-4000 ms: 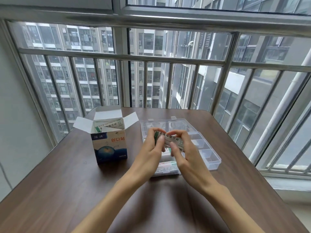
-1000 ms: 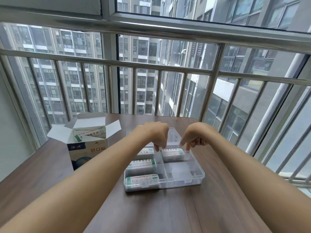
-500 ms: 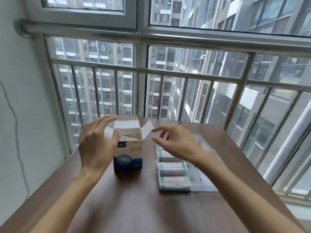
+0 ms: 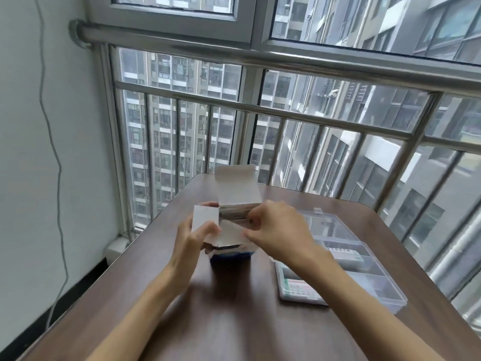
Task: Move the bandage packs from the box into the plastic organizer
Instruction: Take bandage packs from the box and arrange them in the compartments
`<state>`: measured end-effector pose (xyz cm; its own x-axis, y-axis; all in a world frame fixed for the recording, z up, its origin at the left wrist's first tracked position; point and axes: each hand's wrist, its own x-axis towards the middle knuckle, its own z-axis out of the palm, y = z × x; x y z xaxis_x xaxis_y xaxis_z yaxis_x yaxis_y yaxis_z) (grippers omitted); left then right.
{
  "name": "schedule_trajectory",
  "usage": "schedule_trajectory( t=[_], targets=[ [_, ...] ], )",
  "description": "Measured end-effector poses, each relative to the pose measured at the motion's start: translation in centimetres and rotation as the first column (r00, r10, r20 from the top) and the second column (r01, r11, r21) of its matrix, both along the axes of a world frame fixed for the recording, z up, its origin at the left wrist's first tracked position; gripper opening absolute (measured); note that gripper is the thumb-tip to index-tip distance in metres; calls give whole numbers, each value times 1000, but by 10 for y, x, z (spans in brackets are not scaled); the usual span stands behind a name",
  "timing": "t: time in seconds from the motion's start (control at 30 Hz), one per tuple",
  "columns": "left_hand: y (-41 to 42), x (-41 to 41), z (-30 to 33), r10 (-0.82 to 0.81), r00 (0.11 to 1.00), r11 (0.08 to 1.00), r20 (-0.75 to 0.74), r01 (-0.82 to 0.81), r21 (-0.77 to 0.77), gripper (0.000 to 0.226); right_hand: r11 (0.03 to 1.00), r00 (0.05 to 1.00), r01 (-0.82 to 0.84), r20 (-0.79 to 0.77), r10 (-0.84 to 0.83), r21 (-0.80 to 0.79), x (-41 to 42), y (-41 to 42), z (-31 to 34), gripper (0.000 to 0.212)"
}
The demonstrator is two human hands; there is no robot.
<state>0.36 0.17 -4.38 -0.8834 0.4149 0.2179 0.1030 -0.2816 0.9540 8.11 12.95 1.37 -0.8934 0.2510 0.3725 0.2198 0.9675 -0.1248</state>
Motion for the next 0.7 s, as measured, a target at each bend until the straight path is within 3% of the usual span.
schedule_trajectory(
  t=[0.1, 0.27, 0.33, 0.4, 0.47, 0.57, 0.7],
  targets=[
    [-3, 3, 0, 8, 999, 1000, -50, -7, 27, 42, 996, 996, -4, 93, -4, 85, -6, -5, -1, 10],
    [-2, 4, -4, 24, 999, 998, -44, -21, 62, 41, 979, 968, -193, 152, 202, -72, 13, 6, 2, 20],
    [-1, 3, -2, 27, 999, 997, -44, -24, 69, 36, 971, 973, -230, 1, 230, -67, 22, 8, 4, 20],
    [-1, 1, -1, 37, 999, 997, -38, -34, 71, 35, 973, 959, -207, -176, 222, 103, 24, 10, 3, 12],
    [0, 2, -1, 42, 998, 997, -44, -39, 66, 35, 951, 943, -205, -213, 254, 230, 19, 12, -1, 19],
    [0, 2, -1, 29, 999, 997, -43, -26, 68, 37, 947, 971, -181, -102, 214, 266, 9, 12, -10, 33],
    [-1, 1, -1, 25, 999, 998, -35, -23, 57, 33, 963, 997, -83, 25, 79, 256, 1, 7, -10, 27]
  ],
)
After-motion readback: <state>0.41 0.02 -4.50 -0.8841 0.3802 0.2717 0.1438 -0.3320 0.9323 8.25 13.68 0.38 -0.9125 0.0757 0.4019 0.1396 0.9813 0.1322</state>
